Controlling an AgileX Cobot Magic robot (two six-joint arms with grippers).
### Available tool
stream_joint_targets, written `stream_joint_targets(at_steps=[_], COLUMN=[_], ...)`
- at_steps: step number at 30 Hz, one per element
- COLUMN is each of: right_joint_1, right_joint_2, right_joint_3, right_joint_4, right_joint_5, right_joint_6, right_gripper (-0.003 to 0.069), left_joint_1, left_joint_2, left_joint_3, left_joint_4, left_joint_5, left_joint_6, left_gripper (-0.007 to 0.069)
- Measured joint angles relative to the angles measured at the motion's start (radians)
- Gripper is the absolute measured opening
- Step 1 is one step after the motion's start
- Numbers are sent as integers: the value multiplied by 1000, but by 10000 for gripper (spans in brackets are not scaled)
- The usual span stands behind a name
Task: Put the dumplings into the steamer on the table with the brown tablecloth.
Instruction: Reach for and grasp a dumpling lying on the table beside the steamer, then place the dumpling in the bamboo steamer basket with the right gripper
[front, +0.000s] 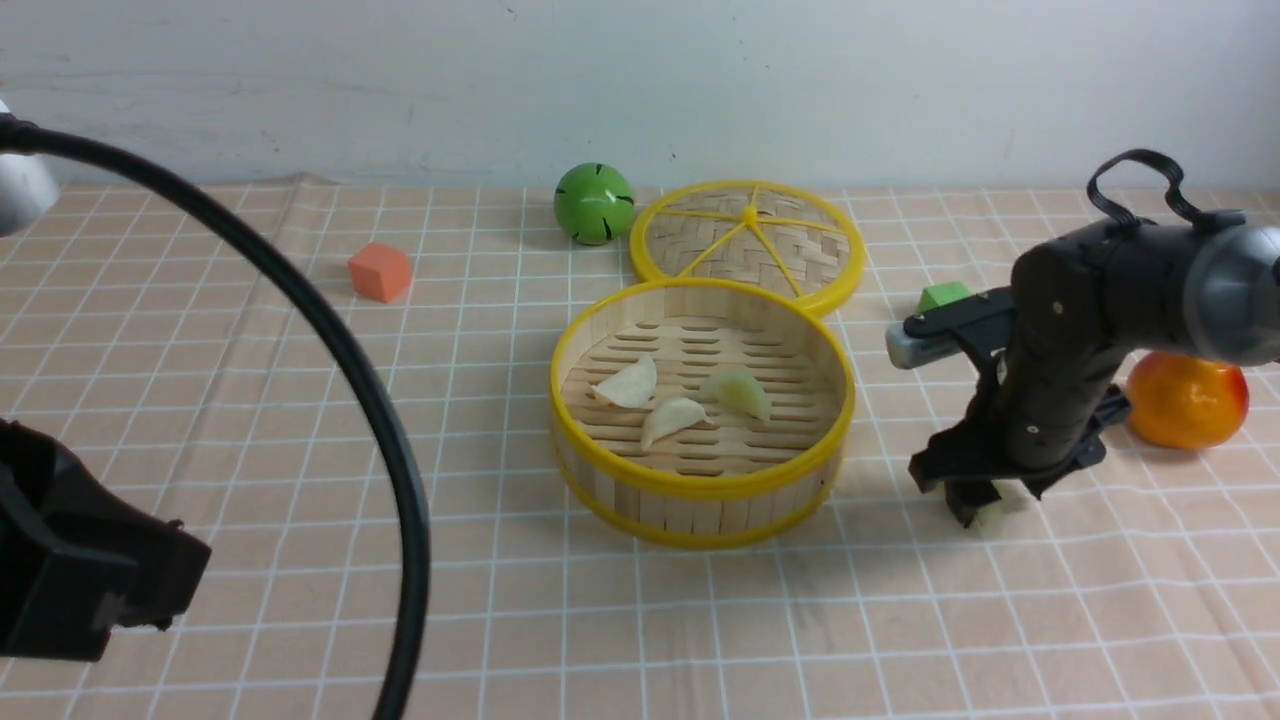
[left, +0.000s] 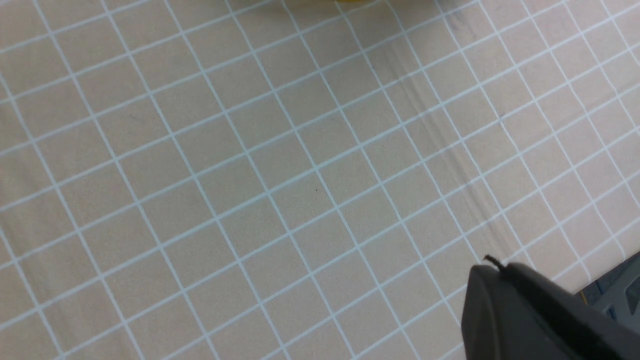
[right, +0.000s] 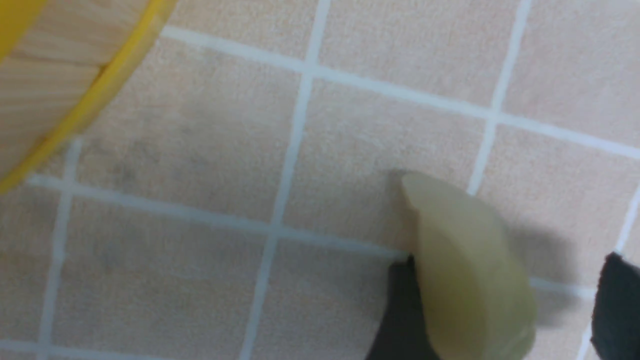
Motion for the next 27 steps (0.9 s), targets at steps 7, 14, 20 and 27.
stream_joint_targets(at_steps=[7, 14, 20, 27], right_joint_1=[0, 93, 194, 260], right_joint_2=[-13, -115, -74, 39], right_joint_3=[0, -143, -283, -309], right_joint_4=[100, 156, 171, 171], right_joint_5=[14, 90, 87, 78], right_joint_6=[-94, -160, -168, -168], right_gripper=[242, 245, 245, 245], left_joint_1=[0, 0, 0, 0], left_joint_2=[0, 0, 0, -28], left_joint_3=[2, 3, 3, 12], left_joint_4=[0, 0, 2, 3], left_joint_5=[0, 0, 0, 0], left_joint_6=[0, 6, 15, 17], left_gripper=[-14, -13, -13, -13])
